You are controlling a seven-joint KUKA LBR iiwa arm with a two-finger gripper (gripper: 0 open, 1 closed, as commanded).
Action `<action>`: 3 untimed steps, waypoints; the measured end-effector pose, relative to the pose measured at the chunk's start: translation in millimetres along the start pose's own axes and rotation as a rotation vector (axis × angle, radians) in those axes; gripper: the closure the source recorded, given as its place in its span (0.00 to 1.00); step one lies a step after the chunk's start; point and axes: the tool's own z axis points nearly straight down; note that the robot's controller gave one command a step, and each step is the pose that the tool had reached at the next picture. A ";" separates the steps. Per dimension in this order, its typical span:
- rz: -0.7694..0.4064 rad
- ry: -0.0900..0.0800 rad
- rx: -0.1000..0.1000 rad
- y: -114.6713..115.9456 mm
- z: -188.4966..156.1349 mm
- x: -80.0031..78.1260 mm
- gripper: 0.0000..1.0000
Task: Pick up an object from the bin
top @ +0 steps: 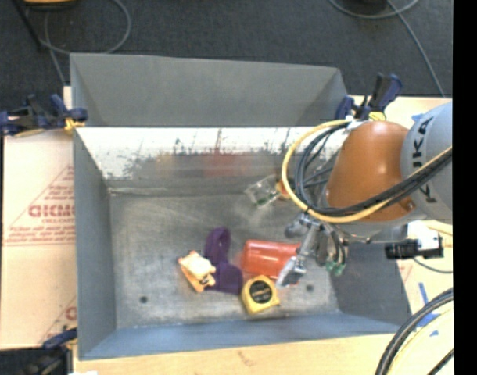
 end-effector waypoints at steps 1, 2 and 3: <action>-0.204 -0.003 0.001 -8.7 15.3 -17.9 0.00; -0.280 -0.003 -0.001 -6.8 55.3 -19.3 0.00; -0.255 0.011 0.003 -4.1 82.2 -37.6 1.00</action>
Offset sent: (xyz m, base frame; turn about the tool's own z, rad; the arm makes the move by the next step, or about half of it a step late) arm 0.0151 -0.0086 -0.0976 -0.0107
